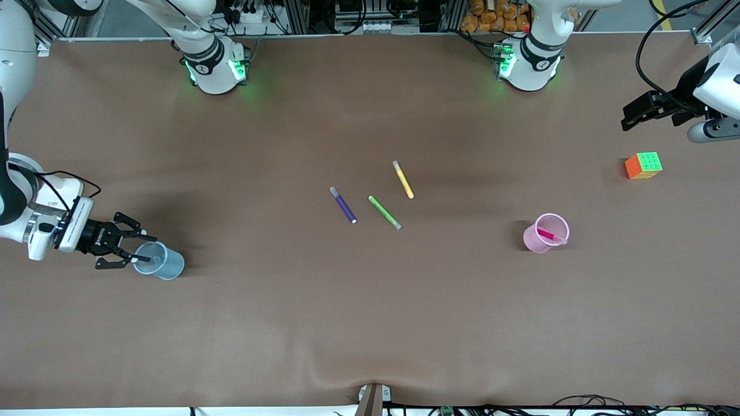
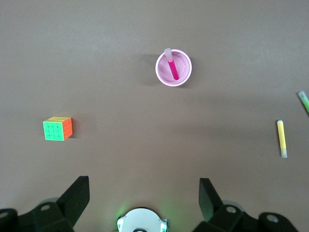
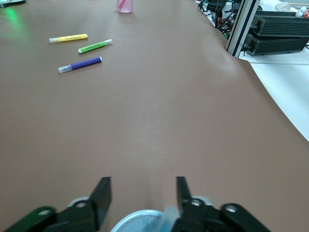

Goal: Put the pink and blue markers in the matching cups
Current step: 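Release the blue marker into the light-blue cup with the right gripper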

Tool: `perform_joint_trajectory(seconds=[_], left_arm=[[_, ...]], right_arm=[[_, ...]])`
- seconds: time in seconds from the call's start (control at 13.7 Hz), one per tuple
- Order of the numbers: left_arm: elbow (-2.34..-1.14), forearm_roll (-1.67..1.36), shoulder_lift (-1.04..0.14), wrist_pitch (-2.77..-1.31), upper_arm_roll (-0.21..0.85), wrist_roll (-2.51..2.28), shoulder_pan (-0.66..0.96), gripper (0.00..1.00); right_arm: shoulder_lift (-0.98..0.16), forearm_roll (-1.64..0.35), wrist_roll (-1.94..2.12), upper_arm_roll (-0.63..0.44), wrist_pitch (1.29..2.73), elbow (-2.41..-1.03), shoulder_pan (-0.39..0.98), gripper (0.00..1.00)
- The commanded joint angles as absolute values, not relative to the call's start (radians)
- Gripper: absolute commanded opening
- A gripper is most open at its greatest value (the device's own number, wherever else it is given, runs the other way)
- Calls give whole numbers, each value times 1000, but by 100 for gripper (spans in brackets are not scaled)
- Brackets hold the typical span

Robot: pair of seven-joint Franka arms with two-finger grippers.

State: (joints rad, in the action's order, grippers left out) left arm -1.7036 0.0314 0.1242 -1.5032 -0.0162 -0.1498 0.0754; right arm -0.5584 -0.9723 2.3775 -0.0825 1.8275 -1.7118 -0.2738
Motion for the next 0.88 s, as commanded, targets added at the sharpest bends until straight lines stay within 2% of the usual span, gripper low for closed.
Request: perform_joint_trajectory(seconds=[0.0,0.51,0.8], left_arm=[[-1706,15,129,-1516,-11,-133,64,100],[-1704,14,129,-1523,-11,-133,61,100],[-1707,15,130,-1523,-14,-135,61,100]], right_arm=[[-554,-977,2324,-69,1813,-1695,-285,100],[-500,-867,2088,-63,1816,-1620,-244,100],[-470,-757,1906,-61,1816,-1530,-193,100]])
